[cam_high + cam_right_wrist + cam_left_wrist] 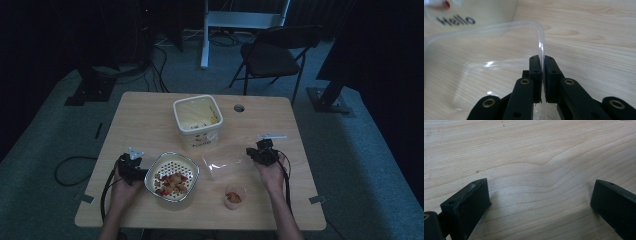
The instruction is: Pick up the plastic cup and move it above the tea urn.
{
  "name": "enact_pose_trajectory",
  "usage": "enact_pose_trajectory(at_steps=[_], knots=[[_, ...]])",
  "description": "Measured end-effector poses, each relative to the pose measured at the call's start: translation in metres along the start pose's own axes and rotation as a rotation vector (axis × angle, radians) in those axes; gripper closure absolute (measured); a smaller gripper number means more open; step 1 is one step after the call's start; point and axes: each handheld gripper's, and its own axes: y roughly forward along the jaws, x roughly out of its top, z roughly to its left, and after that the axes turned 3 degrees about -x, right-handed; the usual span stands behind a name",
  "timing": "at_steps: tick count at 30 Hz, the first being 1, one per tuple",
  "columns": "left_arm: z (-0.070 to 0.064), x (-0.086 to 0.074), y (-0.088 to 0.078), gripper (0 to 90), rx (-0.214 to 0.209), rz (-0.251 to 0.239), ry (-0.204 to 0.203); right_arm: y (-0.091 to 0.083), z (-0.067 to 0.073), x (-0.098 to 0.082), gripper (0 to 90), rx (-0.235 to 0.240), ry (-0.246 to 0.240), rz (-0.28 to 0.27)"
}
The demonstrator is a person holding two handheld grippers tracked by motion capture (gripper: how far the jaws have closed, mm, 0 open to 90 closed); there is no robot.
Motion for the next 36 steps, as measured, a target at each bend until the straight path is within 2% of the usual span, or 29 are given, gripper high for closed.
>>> enact_pose_trajectory(at_steps=[2, 3, 6, 9, 14, 19, 23, 27, 30, 36], knots=[[0.000, 0.000, 0.000, 2.9, 0.000, 0.000, 0.000, -0.007, -0.006, 0.001, 87.3, 0.027, 0.043, -0.023], [0.000, 0.000, 0.000, 2.9, 0.000, 0.000, 0.000, -0.011, -0.009, 0.002, 87.3, 0.025, 0.058, -0.034], [0.000, 0.000, 0.000, 2.9, 0.000, 0.000, 0.000, -0.023, -0.016, 0.008, 87.4, 0.007, 0.074, -0.060], [0.000, 0.000, 0.000, 2.9, 0.000, 0.000, -0.001, -0.035, -0.023, 0.015, 87.6, 0.018, 0.099, -0.094], [0.000, 0.000, 0.000, 2.9, 0.000, 0.000, -0.001, -0.055, -0.031, 0.030, 87.6, -0.003, 0.100, -0.135], [0.000, 0.000, 0.000, 2.9, 0.001, -0.003, -0.002, -0.076, -0.033, 0.046, 87.6, -0.003, 0.106, -0.184], [0.000, 0.000, 0.000, 2.9, 0.001, -0.005, -0.002, -0.091, -0.028, 0.063, 87.6, 0.008, 0.096, -0.220], [0.000, 0.000, 0.000, 2.9, 0.000, -0.002, -0.002, -0.098, -0.018, 0.085, 87.5, 0.030, 0.097, -0.250], [0.000, 0.000, 0.000, 2.9, 0.000, -0.003, -0.002, -0.096, -0.007, 0.103, 87.4, 0.012, 0.078, -0.258], [0.000, 0.000, 0.000, 2.9, 0.000, -0.004, -0.003, -0.079, 0.015, 0.135, 87.4, 0.012, 0.064, -0.263]])
